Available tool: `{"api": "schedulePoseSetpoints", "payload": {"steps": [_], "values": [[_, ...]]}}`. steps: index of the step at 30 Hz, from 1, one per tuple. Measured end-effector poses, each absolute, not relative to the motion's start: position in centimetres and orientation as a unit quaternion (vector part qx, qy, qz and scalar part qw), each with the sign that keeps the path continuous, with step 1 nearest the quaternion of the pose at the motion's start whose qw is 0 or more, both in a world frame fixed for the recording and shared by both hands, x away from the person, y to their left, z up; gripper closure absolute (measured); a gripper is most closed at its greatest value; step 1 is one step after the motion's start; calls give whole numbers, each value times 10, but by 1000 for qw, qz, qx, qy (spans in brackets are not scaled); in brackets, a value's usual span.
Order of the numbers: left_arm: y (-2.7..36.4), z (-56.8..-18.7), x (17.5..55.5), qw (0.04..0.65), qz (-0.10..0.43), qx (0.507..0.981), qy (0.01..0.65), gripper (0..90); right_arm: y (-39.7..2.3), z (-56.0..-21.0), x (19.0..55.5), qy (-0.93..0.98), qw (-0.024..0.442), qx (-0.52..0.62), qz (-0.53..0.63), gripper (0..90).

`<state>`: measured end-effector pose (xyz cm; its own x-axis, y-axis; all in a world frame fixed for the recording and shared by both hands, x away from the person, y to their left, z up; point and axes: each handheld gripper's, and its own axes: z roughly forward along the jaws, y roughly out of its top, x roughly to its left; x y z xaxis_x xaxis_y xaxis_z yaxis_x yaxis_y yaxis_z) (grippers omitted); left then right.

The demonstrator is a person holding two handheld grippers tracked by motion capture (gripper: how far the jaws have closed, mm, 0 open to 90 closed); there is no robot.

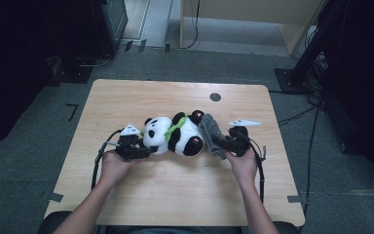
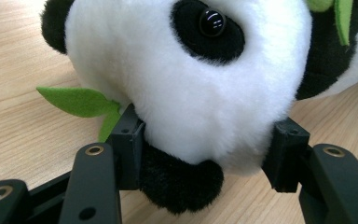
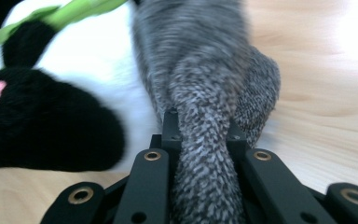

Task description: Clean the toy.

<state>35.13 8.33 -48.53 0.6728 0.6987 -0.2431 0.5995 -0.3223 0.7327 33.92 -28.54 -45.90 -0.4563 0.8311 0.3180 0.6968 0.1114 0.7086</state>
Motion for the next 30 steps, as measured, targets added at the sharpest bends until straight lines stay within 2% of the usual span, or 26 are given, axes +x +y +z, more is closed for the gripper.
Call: {"api": "schedulePoseSetpoints", "payload": {"steps": [4,7,17,30], "values": [[83,-486,351,423,60,811,399,428,-265,-476,347,761,69,510,396,787],[82,-486,351,425,59,810,400,428,-267,-482,352,754,55,515,403,790],[82,-486,351,426,61,809,400,424,-261,-501,359,784,66,512,345,791],[84,-484,352,428,63,807,403,405,-293,-468,356,760,109,526,365,784]]}}
